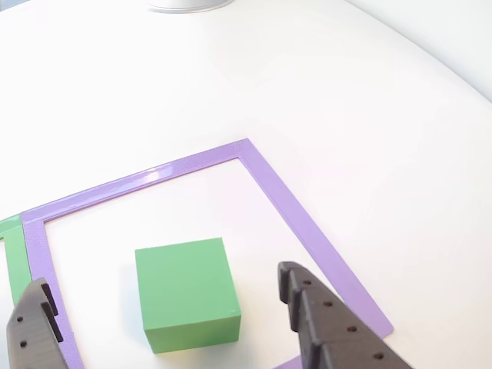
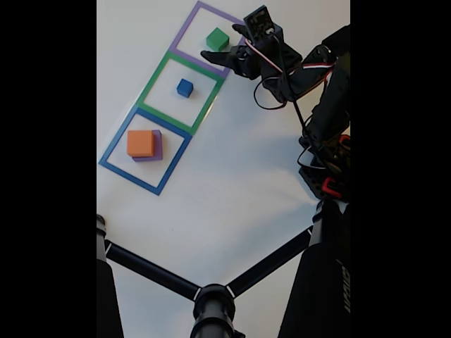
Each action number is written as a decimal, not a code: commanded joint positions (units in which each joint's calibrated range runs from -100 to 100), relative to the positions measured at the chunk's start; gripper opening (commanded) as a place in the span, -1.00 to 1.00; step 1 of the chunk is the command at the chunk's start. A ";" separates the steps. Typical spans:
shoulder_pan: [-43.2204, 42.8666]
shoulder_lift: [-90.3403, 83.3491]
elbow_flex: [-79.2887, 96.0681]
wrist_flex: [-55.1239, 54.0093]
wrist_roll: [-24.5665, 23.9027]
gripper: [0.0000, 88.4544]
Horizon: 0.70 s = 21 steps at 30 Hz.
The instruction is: Tower of hanoi
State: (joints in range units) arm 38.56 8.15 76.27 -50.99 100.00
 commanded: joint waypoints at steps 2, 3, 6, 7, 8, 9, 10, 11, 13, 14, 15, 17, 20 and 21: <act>1.32 3.20 -3.45 -2.94 0.00 -0.22; 1.32 3.84 -3.64 -3.26 0.00 -0.22; 1.52 5.86 -3.73 -4.48 0.00 -0.23; 1.52 6.51 -3.82 -5.04 0.00 -0.23; 1.42 7.15 -3.82 -5.53 0.00 -0.24; 1.23 7.64 -3.91 -5.94 0.00 -0.24; 1.04 8.20 -3.91 -6.34 0.00 -0.24; 0.84 8.69 -4.00 -6.75 0.00 -0.25; 0.37 9.82 -4.55 -7.31 0.00 -0.26; 0.17 10.55 -5.00 -7.64 0.00 -0.26; 0.08 11.35 -5.45 -8.12 0.00 -0.27; -0.40 12.64 -6.27 -8.69 0.00 -0.29; -0.98 13.69 -7.18 -9.09 0.00 -0.35; -1.07 13.94 -7.36 -9.09 0.00 -0.41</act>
State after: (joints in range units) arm 38.68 22.16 70.43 -58.48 100.00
